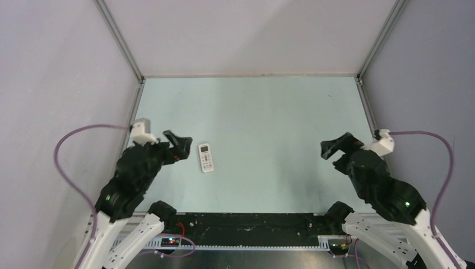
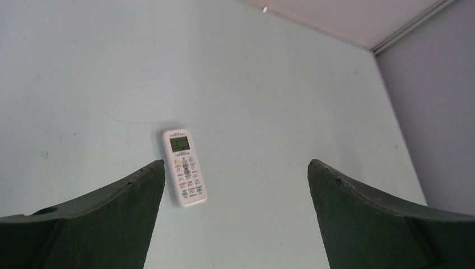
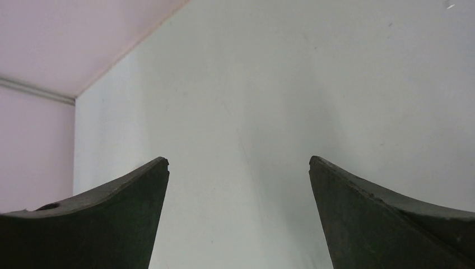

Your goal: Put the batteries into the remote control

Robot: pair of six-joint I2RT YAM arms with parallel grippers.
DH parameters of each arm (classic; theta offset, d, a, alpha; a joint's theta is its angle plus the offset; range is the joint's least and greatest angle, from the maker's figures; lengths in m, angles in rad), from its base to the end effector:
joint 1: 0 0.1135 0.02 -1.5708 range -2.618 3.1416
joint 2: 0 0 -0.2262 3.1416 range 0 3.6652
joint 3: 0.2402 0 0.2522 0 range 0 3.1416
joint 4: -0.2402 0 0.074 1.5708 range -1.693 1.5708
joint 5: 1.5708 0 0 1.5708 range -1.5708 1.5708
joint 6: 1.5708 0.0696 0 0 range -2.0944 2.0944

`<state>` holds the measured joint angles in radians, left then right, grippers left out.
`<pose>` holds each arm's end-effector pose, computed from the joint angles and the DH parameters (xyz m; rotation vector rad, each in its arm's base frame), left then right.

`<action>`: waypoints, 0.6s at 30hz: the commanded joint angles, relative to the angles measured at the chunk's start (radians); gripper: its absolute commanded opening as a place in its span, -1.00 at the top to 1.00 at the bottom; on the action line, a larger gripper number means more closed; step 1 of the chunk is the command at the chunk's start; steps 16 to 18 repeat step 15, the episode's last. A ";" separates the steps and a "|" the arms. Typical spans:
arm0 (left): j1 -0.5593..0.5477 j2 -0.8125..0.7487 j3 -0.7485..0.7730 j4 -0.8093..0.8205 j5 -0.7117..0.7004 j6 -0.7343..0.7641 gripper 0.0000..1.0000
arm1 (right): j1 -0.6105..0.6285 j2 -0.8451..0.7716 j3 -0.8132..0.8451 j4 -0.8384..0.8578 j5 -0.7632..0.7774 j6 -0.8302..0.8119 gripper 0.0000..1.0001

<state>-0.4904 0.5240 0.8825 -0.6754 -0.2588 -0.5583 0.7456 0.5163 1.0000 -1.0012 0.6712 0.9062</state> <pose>0.1555 -0.0628 0.3248 -0.2430 1.8889 -0.4741 0.1204 0.0523 0.3286 0.5500 1.9098 0.3720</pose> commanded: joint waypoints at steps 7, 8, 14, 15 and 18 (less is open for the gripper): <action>0.007 -0.313 -0.066 -0.106 -0.061 0.087 -0.99 | -0.006 -0.207 0.113 -0.138 0.321 -0.154 -0.99; 0.007 -0.334 -0.069 -0.110 -0.065 0.086 -0.99 | -0.007 -0.217 0.115 -0.138 0.330 -0.164 -0.99; 0.007 -0.364 -0.081 -0.118 -0.073 0.091 -0.99 | -0.019 -0.245 0.126 -0.129 0.350 -0.267 -0.99; 0.007 -0.364 -0.080 -0.117 -0.069 0.093 -0.99 | -0.021 -0.244 0.126 -0.119 0.352 -0.275 -0.99; 0.007 -0.364 -0.080 -0.117 -0.069 0.093 -0.99 | -0.021 -0.244 0.126 -0.119 0.352 -0.275 -0.99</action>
